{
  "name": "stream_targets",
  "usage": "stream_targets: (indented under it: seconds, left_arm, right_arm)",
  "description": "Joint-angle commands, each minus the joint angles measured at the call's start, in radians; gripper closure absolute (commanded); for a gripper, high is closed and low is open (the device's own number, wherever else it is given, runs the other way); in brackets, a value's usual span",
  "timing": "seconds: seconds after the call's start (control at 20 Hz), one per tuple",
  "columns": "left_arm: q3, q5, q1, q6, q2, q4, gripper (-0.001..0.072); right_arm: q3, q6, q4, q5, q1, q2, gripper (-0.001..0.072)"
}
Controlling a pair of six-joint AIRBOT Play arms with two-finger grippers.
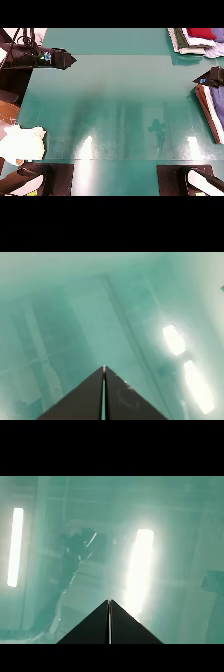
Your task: Fold the shirts.
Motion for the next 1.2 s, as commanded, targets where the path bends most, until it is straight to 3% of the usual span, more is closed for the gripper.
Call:
stream_targets:
  seconds: [0.0,0.5,0.7,0.9,1.15]
  left_arm:
    - [0.0,0.005,0.0,0.0,0.001,0.0,0.0681]
    - [0.0,0.005,0.0,0.0,0.001,0.0,0.0681]
    - [0.0,0.111,0.0,-0.009,0.0,-0.044,0.0681]
    - [0.002,0.112,0.002,0.001,0.004,-0.038,0.0681]
    - [0.001,-0.182,0.088,-0.056,0.086,0.211,0.0681]
  right_arm:
    - [0.001,0.0,0.0,0.003,0.002,0.001,0.07]
    - [0.001,0.0,0.001,0.038,0.002,0.001,0.0701]
    - [0.001,0.0,0.001,0.068,0.002,0.001,0.0701]
    - [0.001,0.0,0.001,0.066,0.002,0.001,0.0701]
    - [0.0,-0.006,0.0,0.074,0.002,0.001,0.0701]
